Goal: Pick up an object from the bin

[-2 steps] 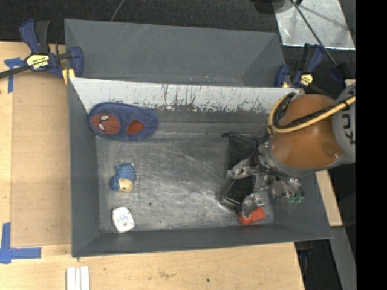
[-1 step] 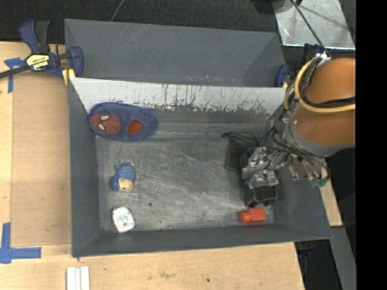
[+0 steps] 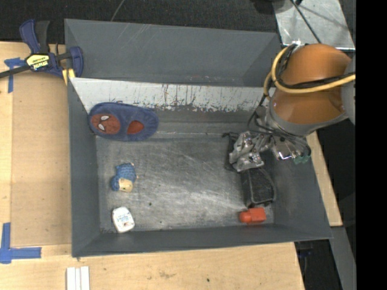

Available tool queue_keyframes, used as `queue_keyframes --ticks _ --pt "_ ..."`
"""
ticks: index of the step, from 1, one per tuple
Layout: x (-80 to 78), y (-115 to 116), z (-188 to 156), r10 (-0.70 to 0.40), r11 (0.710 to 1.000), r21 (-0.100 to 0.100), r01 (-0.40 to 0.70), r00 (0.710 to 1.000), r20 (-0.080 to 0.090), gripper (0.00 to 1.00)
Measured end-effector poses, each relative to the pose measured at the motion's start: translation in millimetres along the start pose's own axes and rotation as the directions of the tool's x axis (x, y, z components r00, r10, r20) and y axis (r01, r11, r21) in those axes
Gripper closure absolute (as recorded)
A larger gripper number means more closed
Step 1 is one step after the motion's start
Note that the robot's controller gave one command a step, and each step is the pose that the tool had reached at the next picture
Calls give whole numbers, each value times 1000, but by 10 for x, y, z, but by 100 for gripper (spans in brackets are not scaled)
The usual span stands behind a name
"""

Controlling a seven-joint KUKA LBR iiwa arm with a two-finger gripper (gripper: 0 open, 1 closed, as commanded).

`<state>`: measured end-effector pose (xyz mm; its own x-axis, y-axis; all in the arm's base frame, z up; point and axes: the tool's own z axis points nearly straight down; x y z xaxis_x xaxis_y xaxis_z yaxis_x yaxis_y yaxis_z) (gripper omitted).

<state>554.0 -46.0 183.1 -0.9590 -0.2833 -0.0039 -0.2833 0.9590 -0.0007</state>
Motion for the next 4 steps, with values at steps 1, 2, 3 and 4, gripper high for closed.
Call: queue_keyframes --ticks 1,2,3,4 --pt "5 -1 -21 2 1000 1 -2 1000 1 0" --pt "-206 -589 558 -446 895 1 446 895 2 0" --pt "-334 -758 718 -652 758 -26 652 758 -4 0" --pt "-360 -806 690 -802 597 3 802 597 3 0"
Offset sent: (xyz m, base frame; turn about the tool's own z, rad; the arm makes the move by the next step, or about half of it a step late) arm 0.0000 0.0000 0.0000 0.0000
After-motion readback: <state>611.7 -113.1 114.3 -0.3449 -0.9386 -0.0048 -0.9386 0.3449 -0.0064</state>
